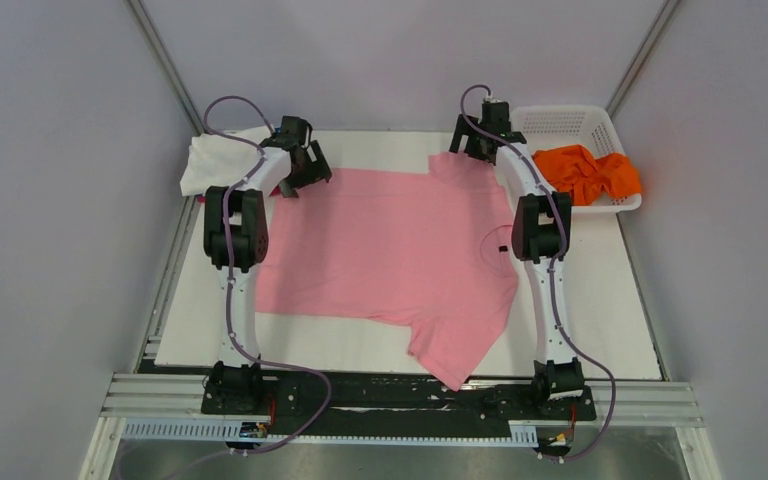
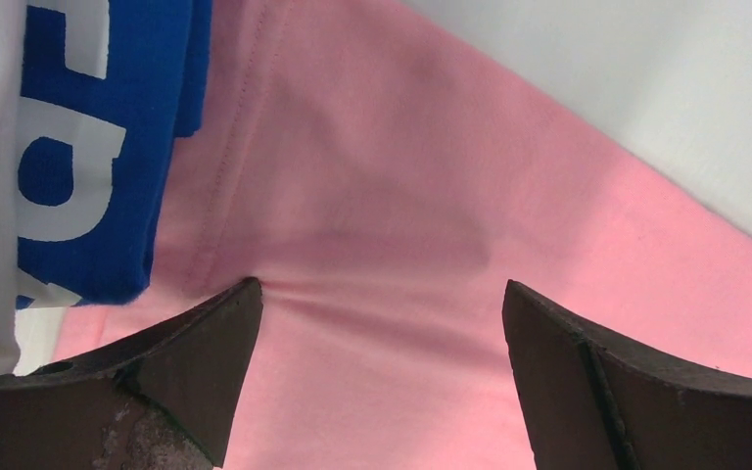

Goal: Fold and stack the t-shirts
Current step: Flatten out the tshirt

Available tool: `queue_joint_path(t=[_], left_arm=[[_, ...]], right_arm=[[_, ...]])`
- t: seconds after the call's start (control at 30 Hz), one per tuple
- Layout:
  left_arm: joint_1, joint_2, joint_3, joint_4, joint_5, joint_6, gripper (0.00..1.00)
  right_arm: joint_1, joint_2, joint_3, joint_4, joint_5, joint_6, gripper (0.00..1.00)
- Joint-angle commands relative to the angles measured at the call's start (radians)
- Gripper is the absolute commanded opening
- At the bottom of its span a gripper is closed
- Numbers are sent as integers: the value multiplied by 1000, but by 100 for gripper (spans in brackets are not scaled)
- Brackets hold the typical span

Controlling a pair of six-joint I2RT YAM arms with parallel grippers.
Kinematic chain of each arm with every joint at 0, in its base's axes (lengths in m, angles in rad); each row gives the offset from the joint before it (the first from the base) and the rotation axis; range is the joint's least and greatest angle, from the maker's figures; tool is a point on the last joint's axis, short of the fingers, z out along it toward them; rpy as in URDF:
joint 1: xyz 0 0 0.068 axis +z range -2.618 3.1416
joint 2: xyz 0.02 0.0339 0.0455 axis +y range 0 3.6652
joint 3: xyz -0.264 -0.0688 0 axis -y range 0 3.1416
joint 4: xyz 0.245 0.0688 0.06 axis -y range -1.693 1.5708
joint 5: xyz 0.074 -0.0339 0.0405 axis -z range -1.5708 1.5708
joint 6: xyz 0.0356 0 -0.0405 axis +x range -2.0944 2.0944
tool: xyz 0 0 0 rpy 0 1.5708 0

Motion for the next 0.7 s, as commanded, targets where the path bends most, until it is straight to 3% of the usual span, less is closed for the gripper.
queue_joint_path(t=[0.0, 0.17, 0.27, 0.37, 0.47, 0.67], left_arm=[[4, 33, 8, -11, 57, -6, 100], [3, -66, 18, -29, 85, 26, 100], [-5, -197, -45, -53, 88, 43, 100], [-14, -359, -179, -91, 15, 42, 100], [-15, -600, -442, -109, -61, -8, 100], [-14, -1021, -919, -198, -168, -172, 100]], right_arm=[[-15, 27, 14, 45, -61, -49, 100], [-14, -43, 43, 113, -84, -135, 100], [-2, -162, -22, 117, -97, -178, 100], [37, -386, -227, 124, -52, -237, 100], [85, -611, -507, 149, 13, -243, 100], [158, -990, -1040, 159, 105, -106, 100]])
